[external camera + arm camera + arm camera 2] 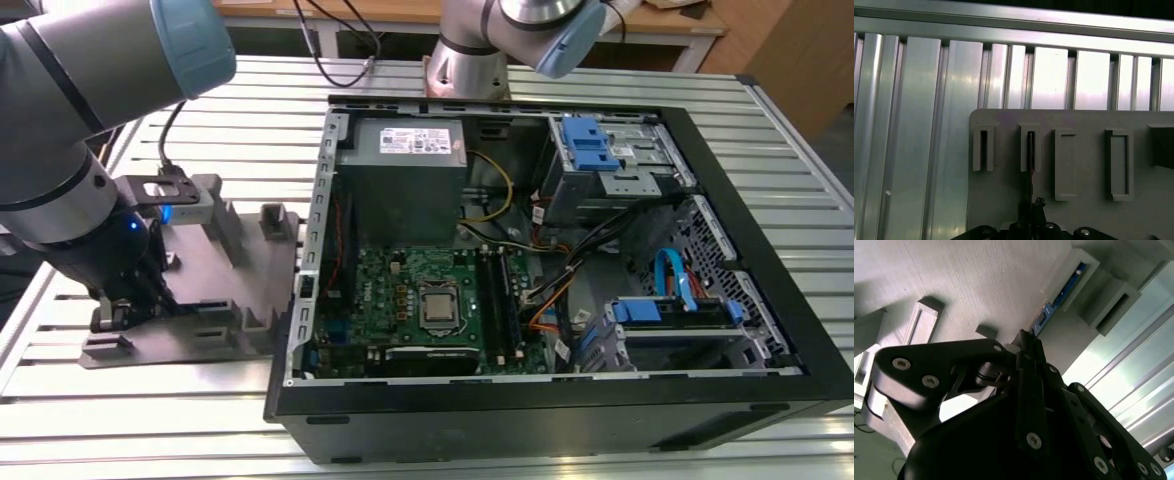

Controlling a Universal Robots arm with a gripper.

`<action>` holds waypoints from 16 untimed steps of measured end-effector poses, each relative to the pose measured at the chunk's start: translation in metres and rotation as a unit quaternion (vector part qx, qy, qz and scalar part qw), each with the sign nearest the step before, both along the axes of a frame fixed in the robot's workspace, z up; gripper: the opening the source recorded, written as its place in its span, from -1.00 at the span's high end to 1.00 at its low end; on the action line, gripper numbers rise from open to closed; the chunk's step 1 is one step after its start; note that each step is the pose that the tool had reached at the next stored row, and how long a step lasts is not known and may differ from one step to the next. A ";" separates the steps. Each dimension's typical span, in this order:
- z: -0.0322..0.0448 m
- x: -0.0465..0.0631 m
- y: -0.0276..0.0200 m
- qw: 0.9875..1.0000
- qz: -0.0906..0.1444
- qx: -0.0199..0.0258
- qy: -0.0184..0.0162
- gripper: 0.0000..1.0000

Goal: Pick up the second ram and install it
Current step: 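Pick up the second ram and move it above second insertion slot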

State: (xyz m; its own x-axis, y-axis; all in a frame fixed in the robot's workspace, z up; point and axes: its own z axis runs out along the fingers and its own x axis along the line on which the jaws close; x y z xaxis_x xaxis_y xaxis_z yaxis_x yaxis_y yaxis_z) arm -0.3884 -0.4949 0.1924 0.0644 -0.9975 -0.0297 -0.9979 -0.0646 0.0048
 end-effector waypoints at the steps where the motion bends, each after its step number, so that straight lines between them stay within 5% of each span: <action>1: 0.0000 0.000 0.0000 1.000 0.000 0.000 0.000 0.73; 16: -0.0004 0.000 0.0000 1.000 -0.006 0.000 0.000 0.73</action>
